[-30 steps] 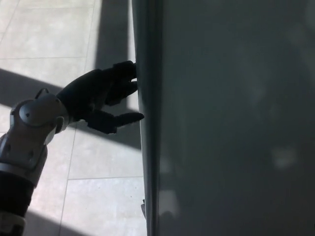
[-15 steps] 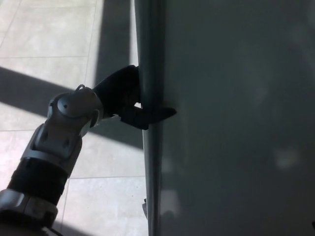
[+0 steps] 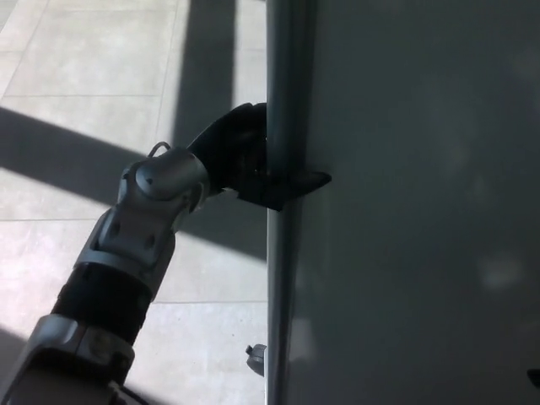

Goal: A white board is being place on the right hand side and parallel to the robot and the robot uses its left hand to grab on the leftside of the whiteboard and drag the whiteboard from the right hand side to the left hand side

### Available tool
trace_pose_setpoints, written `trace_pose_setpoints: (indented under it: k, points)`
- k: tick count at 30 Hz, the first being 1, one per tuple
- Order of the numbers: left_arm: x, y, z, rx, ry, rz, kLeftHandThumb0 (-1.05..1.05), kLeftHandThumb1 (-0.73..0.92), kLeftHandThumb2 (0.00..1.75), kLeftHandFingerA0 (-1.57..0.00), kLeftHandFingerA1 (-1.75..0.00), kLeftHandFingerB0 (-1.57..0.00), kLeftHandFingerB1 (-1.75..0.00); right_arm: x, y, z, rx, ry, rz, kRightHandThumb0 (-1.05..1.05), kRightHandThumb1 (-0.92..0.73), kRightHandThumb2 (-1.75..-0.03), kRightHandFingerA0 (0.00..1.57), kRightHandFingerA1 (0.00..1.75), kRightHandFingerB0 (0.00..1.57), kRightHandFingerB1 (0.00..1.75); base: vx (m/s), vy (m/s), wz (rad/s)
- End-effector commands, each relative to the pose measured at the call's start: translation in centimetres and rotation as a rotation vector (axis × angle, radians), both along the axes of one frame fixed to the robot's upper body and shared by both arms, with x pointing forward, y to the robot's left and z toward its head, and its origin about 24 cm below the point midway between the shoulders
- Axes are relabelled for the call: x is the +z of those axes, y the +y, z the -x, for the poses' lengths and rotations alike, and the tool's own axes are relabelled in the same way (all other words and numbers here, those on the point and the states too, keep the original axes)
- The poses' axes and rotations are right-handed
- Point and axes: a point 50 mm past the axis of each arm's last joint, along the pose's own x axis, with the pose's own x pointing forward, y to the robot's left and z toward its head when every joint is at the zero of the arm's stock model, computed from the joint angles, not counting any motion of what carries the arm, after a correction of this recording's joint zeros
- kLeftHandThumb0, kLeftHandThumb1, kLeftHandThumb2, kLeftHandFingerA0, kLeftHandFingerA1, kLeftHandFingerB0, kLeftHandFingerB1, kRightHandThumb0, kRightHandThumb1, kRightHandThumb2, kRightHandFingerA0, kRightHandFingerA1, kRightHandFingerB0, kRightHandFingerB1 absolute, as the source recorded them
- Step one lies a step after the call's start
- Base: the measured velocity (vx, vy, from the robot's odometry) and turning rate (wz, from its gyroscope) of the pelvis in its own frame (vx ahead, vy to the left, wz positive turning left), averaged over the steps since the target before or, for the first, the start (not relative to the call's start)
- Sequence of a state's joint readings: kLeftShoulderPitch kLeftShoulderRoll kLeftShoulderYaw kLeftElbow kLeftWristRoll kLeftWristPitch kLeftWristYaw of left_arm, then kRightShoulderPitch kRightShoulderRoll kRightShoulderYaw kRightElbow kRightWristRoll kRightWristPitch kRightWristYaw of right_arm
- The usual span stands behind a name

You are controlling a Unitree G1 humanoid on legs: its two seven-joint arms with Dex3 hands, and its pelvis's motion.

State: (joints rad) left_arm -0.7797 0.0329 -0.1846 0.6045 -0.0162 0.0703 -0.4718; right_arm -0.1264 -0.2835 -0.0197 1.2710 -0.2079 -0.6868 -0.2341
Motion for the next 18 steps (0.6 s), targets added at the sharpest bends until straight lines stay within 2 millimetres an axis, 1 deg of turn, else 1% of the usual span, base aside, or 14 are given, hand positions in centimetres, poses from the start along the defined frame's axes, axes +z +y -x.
trace_pose_setpoints:
  k: [1,2,3,4,5,7,8,9,10,11,12,14,15,18]
  points:
    - [0.3,-1.5,0.1,0.198,-0.218,-0.044,-0.32,0.63,0.63,-0.94,-1.66,-0.92,-1.41,0.6,-0.6,-0.4,-0.011,-0.022,0.028,-0.38,-0.62,-1.03,0.61,0.69,0.37,0.58,0.00,0.000,0.00]
    - [0.3,-1.5,0.1,0.202,-0.220,-0.038,-0.33,0.62,0.62,-0.94,-1.57,-0.96,-1.12,0.6,-0.7,-0.5,-0.014,-0.024,0.024,-0.43,-0.81,-0.63,0.67,0.55,0.49,0.48,0.00,0.000,0.00]
    - [0.3,-1.5,0.1,0.205,-0.222,-0.031,-0.33,0.62,0.62,-0.94,-1.57,-0.96,-1.12,0.6,-0.7,-0.5,-0.017,-0.027,0.020,-0.43,-0.81,-0.63,0.67,0.55,0.49,0.48,0.00,0.000,0.00]
    - [0.2,-1.3,0.2,0.213,-0.222,-0.023,-0.33,0.63,0.62,-0.89,-1.43,-0.97,-0.82,0.7,-0.7,-0.5,-0.012,-0.031,0.019,-0.44,-0.81,-0.65,0.65,0.55,0.49,0.49,0.00,0.000,0.00]
    - [0.2,-1.2,0.3,0.212,-0.226,-0.021,-0.33,0.64,0.62,-0.88,-1.44,-0.95,-0.92,0.7,-0.6,-0.5,-0.009,-0.032,0.021,-0.43,-0.81,-0.63,0.66,0.55,0.52,0.49,0.00,0.000,0.00]
    - [0.0,-1.0,0.3,0.213,-0.233,-0.017,-0.34,0.63,0.64,-0.86,-1.48,-0.95,-0.94,0.6,-0.6,-0.4,-0.002,-0.028,0.031,-0.45,-0.82,-0.63,0.65,0.54,0.51,0.49,0.00,0.000,0.00]
    - [0.0,-0.8,0.3,0.211,-0.237,-0.007,-0.37,0.64,0.59,-0.89,-1.42,-0.95,-0.99,0.6,-0.6,-0.4,-0.002,-0.027,0.029,-0.39,-0.62,-1.03,0.59,0.69,0.39,0.59,0.00,0.000,0.00]
    - [-0.1,-0.7,0.3,0.208,-0.242,0.007,-0.37,0.64,0.59,-0.89,-1.42,-0.95,-0.99,0.6,-0.6,-0.4,-0.004,-0.027,0.026,-0.39,-0.62,-1.03,0.59,0.69,0.39,0.59,0.00,0.000,0.00]
    - [-0.1,-0.5,0.3,0.207,-0.244,0.005,-0.37,0.63,0.63,-0.86,-1.49,-0.93,-1.08,0.6,-0.5,-0.5,0.000,-0.030,0.027,-0.37,-0.62,-1.03,0.60,0.69,0.39,0.59,0.00,0.000,0.00]
    - [-0.1,-0.4,0.3,0.208,-0.249,0.003,-0.38,0.62,0.62,-0.87,-1.45,-0.95,-1.01,0.6,-0.5,-0.5,-0.003,-0.034,0.021,-0.37,-0.61,-1.03,0.60,0.69,0.40,0.60,0.00,0.000,0.00]
    - [-0.2,-0.3,0.3,0.211,-0.250,0.003,-0.38,0.61,0.60,-0.88,-1.37,-0.95,-0.89,0.6,-0.5,-0.5,-0.002,-0.034,0.027,-0.44,-0.82,-0.64,0.64,0.55,0.50,0.49,0.00,0.000,0.00]
    - [-0.3,-0.1,0.2,0.219,-0.248,-0.009,-0.38,0.61,0.60,-0.87,-1.35,-0.96,-0.90,0.6,-0.5,-0.5,-0.004,-0.034,0.031,-0.44,-0.82,-0.62,0.64,0.55,0.52,0.49,0.00,0.000,0.00]
    - [-0.3,0.0,0.3,0.220,-0.248,-0.007,-0.37,0.62,0.58,-0.87,-1.29,-0.96,-0.79,0.6,-0.5,-0.6,-0.005,-0.034,0.029,-0.45,-0.81,-0.62,0.65,0.56,0.52,0.50,0.00,0.000,0.00]
    - [-0.3,0.2,0.3,0.229,-0.251,-0.017,-0.34,0.61,0.59,-0.88,-1.33,-0.95,-0.77,0.6,-0.5,-0.5,-0.002,-0.033,0.029,-0.47,-0.82,-0.64,0.65,0.56,0.51,0.50,0.00,0.000,0.00]
